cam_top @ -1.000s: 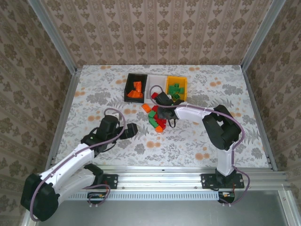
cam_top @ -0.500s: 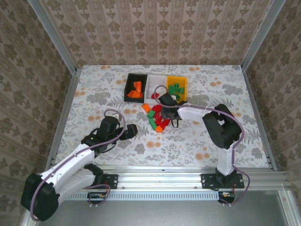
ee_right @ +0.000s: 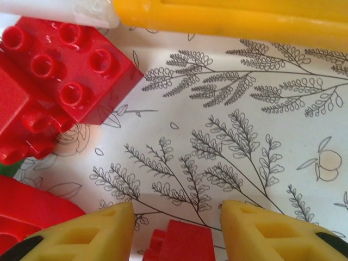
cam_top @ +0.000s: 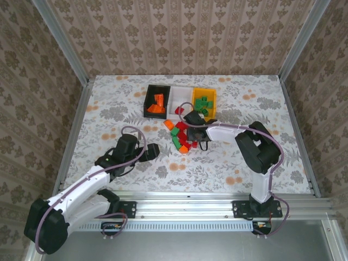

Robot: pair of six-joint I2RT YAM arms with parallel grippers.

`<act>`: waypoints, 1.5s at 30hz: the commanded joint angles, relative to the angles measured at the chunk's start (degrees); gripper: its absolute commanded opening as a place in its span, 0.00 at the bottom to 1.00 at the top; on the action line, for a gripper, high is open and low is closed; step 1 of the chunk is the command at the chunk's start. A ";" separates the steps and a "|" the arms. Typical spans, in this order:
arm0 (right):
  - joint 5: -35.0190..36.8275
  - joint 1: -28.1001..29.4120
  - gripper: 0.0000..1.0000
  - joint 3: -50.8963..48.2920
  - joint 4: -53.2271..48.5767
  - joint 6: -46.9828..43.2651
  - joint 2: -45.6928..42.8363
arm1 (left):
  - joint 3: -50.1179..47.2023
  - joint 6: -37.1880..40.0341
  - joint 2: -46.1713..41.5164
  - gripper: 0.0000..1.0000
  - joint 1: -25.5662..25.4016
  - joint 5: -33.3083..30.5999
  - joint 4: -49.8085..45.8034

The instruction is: Sort the legos into containers by color

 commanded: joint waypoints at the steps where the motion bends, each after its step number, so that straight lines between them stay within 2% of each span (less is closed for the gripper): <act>1: 1.85 0.84 0.47 -2.06 -3.66 0.40 -2.19 | 0.29 -0.12 -1.25 0.99 -0.50 -0.01 -0.17; 3: 1.77 0.82 0.45 -3.15 -3.46 0.79 -2.79 | 0.29 -0.04 -1.37 0.99 -0.52 0.06 -0.15; 7: 1.10 1.23 0.32 -3.64 -3.26 1.15 -3.54 | 0.11 -0.03 -1.43 0.99 -0.61 0.11 -0.18; 11: 1.31 1.45 0.24 -3.48 -3.07 1.08 -5.17 | 0.59 0.28 -1.48 0.99 -0.61 0.16 -0.46; 15: 1.72 1.46 0.22 -1.82 -2.91 -0.33 -7.75 | 0.99 0.78 -1.52 0.99 -0.61 -0.23 -1.05; 19: 2.71 1.37 0.22 5.29 -3.62 -3.72 -7.84 | 1.74 1.41 -0.35 1.00 -0.48 -1.61 -1.19; 24: 4.14 -0.01 0.22 17.32 -3.52 -9.47 -0.80 | 2.85 1.20 2.00 1.00 -0.18 -1.69 -0.86; 32: 6.97 -1.96 0.22 38.84 -8.96 -16.77 14.95 | 3.18 1.07 2.72 1.00 -0.02 -0.92 -0.92; 45: 4.58 -4.09 0.25 53.02 -12.71 -19.44 26.76 | 3.67 1.16 2.51 1.00 0.18 -0.33 -1.50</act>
